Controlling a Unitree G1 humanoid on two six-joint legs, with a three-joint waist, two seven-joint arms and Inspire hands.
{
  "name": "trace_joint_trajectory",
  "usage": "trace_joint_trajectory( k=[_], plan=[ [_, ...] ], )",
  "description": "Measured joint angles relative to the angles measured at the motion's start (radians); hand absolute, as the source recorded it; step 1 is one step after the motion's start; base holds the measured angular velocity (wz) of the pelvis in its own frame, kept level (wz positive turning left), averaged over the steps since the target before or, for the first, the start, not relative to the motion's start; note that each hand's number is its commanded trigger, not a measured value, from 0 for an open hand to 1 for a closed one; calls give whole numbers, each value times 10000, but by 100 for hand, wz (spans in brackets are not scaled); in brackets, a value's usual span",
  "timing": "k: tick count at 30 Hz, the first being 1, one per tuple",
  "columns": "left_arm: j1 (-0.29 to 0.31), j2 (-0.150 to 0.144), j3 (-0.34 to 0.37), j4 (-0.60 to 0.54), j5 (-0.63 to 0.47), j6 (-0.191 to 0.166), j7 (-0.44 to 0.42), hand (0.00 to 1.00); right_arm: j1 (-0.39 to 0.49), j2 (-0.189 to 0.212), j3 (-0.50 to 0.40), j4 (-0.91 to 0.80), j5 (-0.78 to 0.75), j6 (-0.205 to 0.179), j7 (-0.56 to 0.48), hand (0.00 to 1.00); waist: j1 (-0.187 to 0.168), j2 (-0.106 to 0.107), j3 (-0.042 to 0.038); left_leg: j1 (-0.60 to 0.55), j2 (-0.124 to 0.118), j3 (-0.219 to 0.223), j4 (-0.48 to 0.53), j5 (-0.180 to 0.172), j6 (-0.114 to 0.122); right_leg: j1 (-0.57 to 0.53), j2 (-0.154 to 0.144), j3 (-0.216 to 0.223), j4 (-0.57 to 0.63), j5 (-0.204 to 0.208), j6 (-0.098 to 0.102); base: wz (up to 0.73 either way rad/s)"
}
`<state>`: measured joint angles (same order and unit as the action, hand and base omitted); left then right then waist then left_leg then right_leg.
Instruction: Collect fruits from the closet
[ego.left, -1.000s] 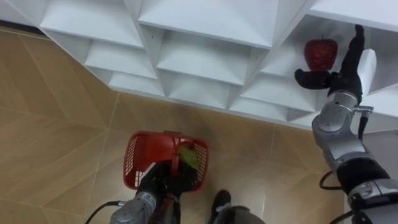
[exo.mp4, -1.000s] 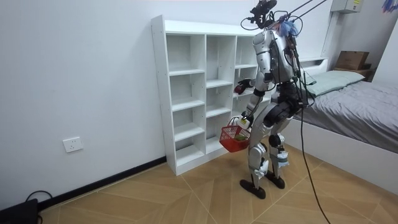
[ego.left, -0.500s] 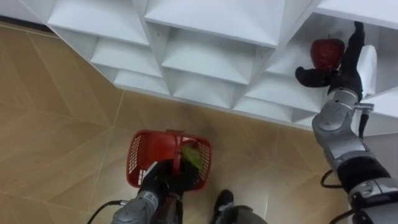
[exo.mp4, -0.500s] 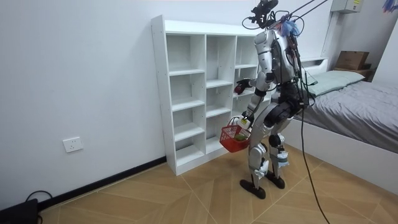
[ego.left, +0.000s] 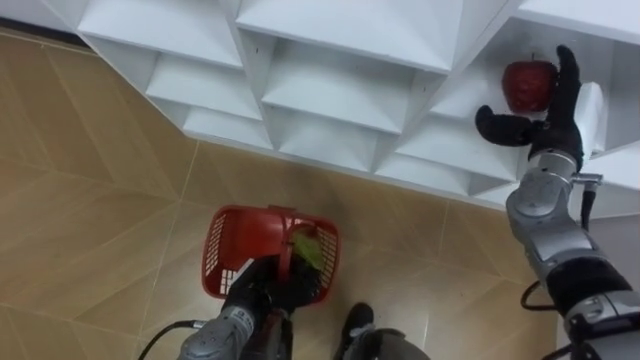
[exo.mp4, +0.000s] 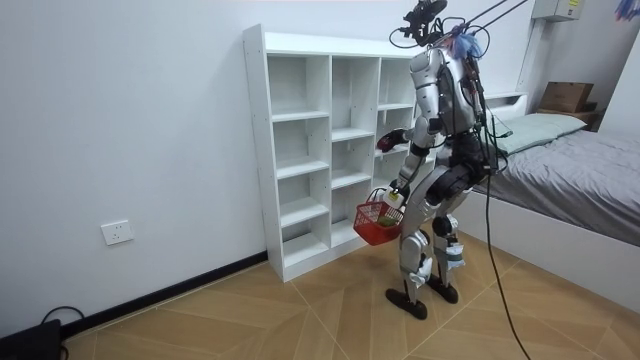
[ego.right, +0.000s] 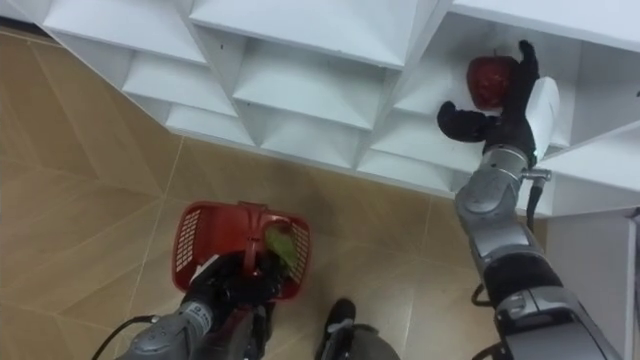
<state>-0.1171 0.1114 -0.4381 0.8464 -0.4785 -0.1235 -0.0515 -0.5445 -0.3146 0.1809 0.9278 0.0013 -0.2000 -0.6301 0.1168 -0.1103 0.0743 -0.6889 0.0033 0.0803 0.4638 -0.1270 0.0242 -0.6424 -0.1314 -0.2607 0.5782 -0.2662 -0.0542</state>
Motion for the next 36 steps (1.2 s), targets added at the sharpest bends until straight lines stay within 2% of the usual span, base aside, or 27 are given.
trace_joint_trajectory(
  k=[5,7,26,30,36],
  plan=[
    [-3,-1,-233,1,0,-81,10,100,-13,-439,159,205,-35,-110,40,100,75,12,3,7,2,0,-16,0,0,10,11,1,-12,1,-1,0],
    [-12,6,-285,1,1,-88,13,100,-14,-497,158,219,-59,-119,79,100,100,16,4,8,6,1,-29,0,-1,10,21,6,-24,1,-1,0],
    [-30,9,-359,4,6,-67,50,100,-12,-476,260,399,312,-160,240,100,210,84,17,167,29,1,-42,0,-2,186,49,-3,-79,3,-4,0],
    [19,26,-359,4,3,-42,49,100,17,-475,244,392,293,-72,506,100,222,204,9,423,46,2,-120,-2,-6,419,87,30,-160,3,-5,-2],
    [-66,160,-302,4,22,-42,47,100,27,-390,237,-125,377,68,1077,100,112,211,5,528,99,122,-194,23,-45,418,124,171,-137,24,-43,-6]
  ],
)
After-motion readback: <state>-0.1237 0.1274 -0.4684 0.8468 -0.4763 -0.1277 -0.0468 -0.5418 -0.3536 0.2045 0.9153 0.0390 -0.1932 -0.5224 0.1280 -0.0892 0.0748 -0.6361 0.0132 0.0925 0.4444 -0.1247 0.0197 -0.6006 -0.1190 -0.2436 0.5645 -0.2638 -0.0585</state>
